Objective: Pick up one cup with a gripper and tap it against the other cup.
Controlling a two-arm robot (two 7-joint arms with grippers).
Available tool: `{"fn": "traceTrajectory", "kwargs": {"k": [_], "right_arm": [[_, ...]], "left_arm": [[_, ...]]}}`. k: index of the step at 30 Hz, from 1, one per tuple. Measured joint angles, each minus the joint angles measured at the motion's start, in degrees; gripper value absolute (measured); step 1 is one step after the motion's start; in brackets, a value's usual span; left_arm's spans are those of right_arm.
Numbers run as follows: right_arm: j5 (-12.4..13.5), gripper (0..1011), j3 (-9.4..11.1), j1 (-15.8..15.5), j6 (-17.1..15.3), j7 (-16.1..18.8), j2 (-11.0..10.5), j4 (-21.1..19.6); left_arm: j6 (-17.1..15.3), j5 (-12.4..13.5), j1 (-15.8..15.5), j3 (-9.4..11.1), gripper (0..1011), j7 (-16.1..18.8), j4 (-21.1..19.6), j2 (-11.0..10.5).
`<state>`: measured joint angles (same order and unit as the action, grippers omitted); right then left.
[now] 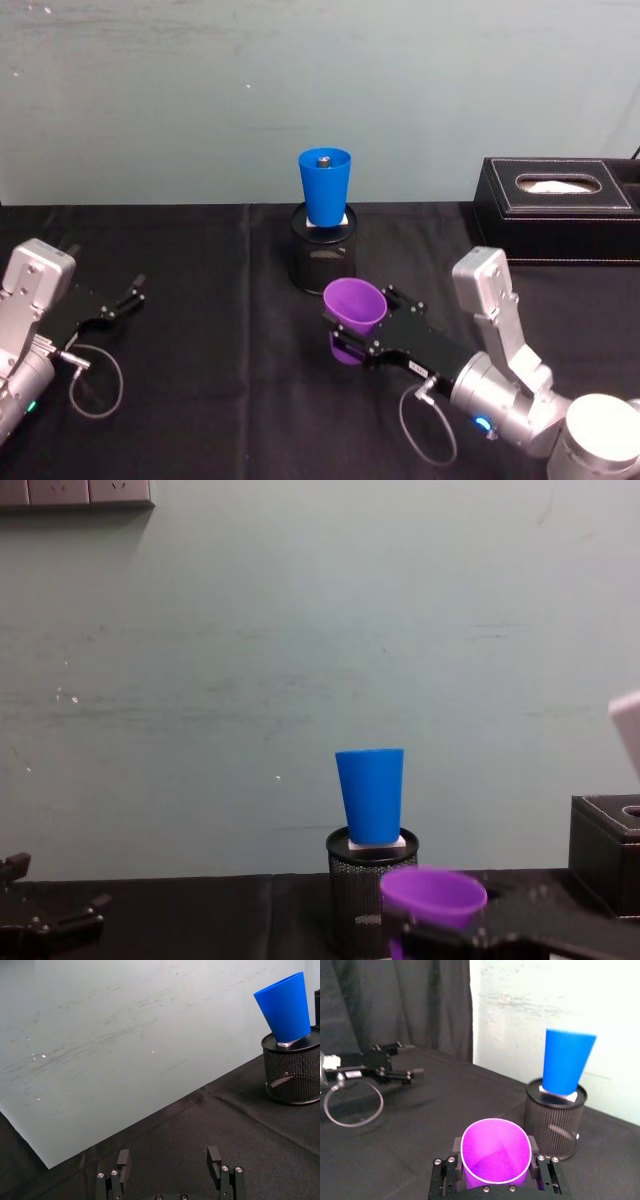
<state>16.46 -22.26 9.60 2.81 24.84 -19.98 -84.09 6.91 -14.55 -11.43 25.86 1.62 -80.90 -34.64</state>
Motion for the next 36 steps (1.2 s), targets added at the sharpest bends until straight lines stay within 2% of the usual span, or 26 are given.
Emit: {"fn": "traceTrajectory", "kwargs": {"k": [6,8,18,24,36], "right_arm": [[2.64,728,1.06,-0.50,-4.71,0.06,-1.17,-5.54],[4.18,728,1.61,-0.50,-7.31,-0.28,-1.65,-8.10],[6.25,728,1.46,1.39,-13.41,-1.56,-3.84,-13.72],[6.41,728,0.65,2.88,-15.52,-2.19,-4.78,-15.08],[6.39,728,-0.21,4.04,-16.87,-3.06,-5.11,-15.38]], "left_arm": [[0.00,0.00,0.00,0.00,1000,0.00,0.00,0.00],[0.00,0.00,0.00,0.00,1000,0.00,0.00,0.00],[0.00,0.00,0.00,0.00,1000,0.00,0.00,0.00],[0.00,0.00,0.00,0.00,1000,0.00,0.00,0.00],[0.00,0.00,0.00,0.00,1000,0.00,0.00,0.00]]}}
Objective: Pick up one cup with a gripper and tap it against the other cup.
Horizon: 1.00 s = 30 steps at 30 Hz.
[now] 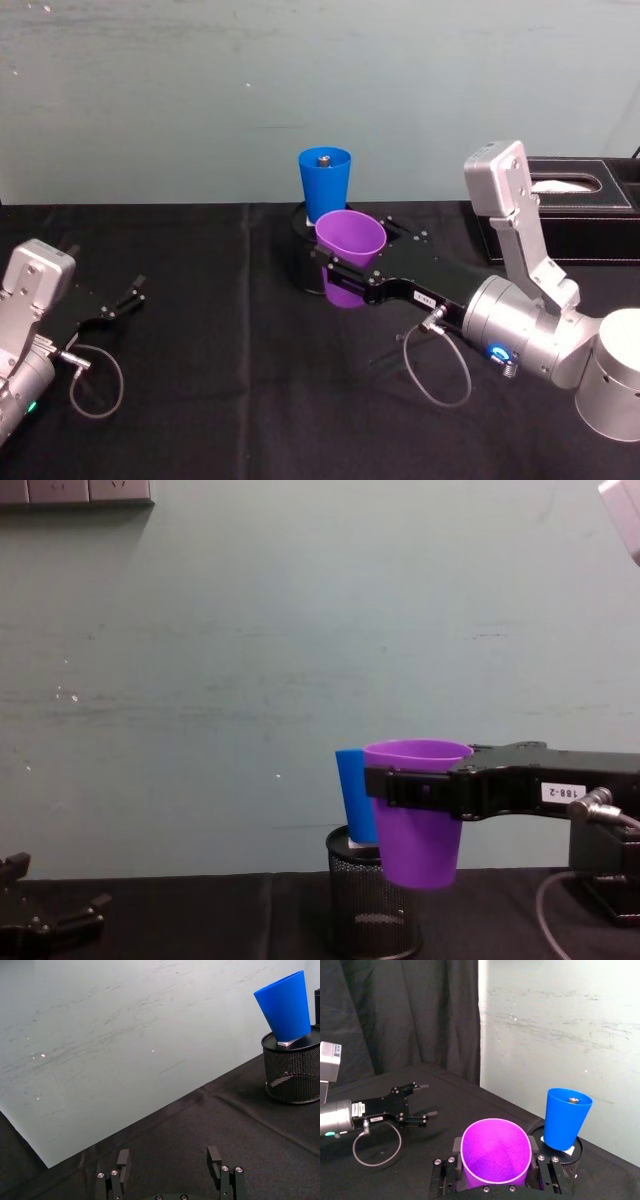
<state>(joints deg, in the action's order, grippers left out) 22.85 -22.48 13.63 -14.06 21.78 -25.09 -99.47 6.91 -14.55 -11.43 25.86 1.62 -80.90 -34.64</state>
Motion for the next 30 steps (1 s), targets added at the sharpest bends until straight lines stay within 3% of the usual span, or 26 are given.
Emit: {"fn": "traceTrajectory", "kwargs": {"k": [30], "right_arm": [[-0.16,729,0.31,-0.44,0.71,0.26,0.26,0.44]], "left_arm": [[0.00,0.00,0.00,0.00,1000,0.00,0.00,0.00]]}}
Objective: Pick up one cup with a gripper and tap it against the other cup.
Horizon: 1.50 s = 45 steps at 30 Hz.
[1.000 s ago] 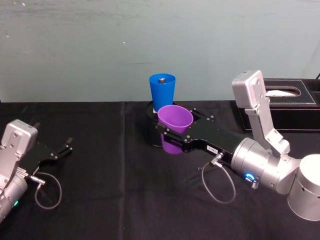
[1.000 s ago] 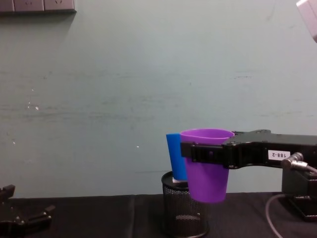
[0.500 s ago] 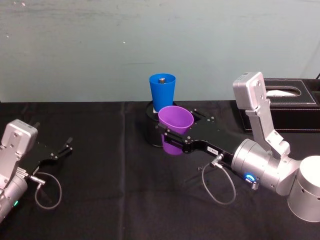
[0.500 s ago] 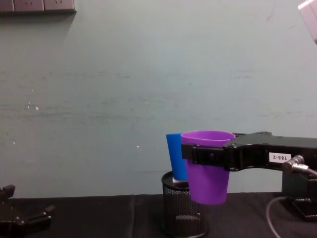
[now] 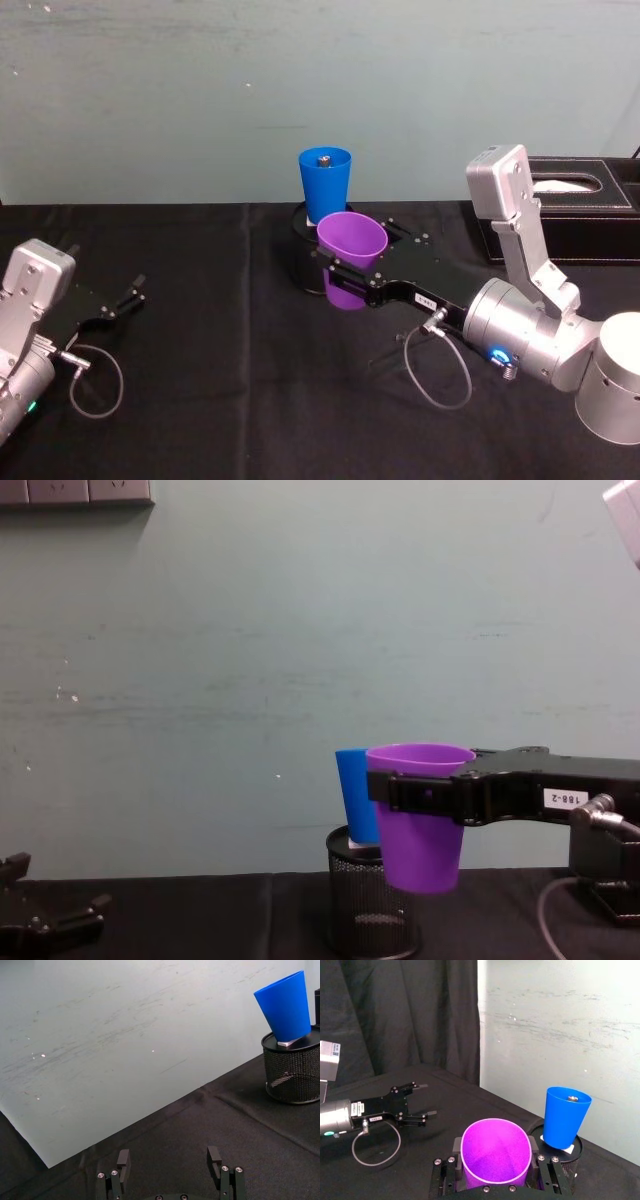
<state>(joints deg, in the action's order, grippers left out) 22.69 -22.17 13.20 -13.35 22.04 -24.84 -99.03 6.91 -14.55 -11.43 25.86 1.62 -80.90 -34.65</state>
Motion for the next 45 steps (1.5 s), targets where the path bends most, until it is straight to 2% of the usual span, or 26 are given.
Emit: {"fn": "traceTrajectory", "kwargs": {"k": [45], "right_arm": [[0.00,728,0.00,-0.04,0.05,0.04,0.01,0.03]], "left_arm": [[0.00,0.00,0.00,0.00,1000,0.00,0.00,0.00]]}}
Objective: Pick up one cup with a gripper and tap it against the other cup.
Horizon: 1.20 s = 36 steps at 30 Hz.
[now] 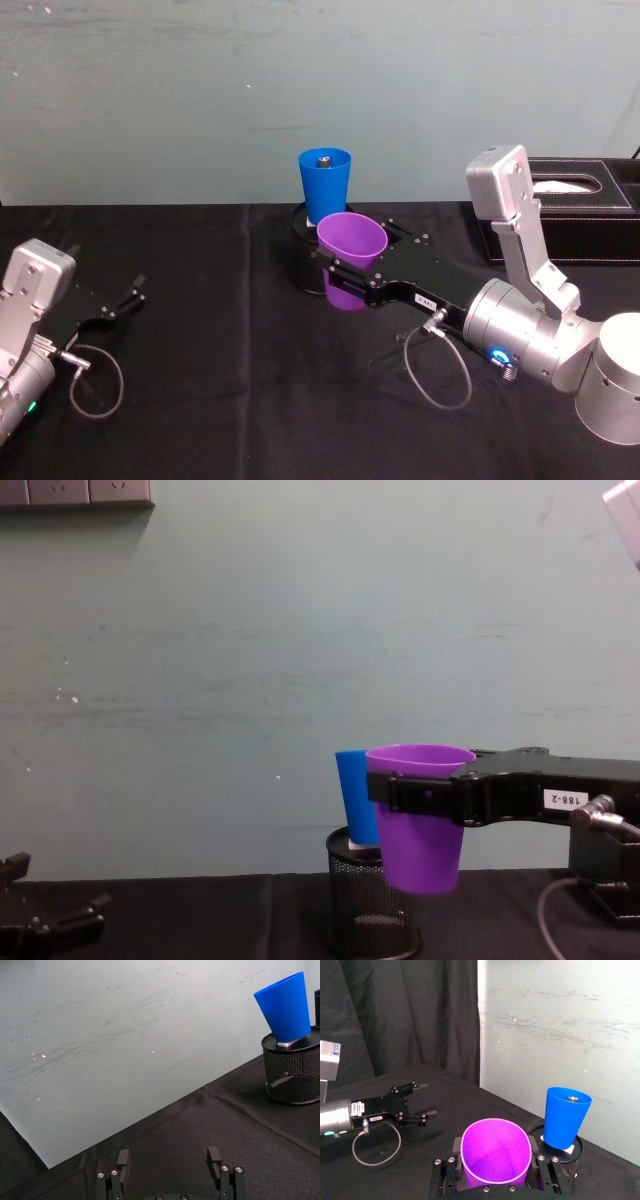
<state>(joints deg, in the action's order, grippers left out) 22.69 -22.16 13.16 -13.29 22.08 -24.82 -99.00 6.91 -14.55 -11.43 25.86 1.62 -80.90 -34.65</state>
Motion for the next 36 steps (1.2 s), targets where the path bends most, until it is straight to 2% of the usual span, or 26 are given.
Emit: {"fn": "traceTrajectory", "kwargs": {"k": [36], "right_arm": [[0.00,728,0.00,0.00,0.00,0.00,0.00,0.00]], "left_arm": [[0.00,0.00,0.00,0.00,1000,0.00,0.00,0.00]]}}
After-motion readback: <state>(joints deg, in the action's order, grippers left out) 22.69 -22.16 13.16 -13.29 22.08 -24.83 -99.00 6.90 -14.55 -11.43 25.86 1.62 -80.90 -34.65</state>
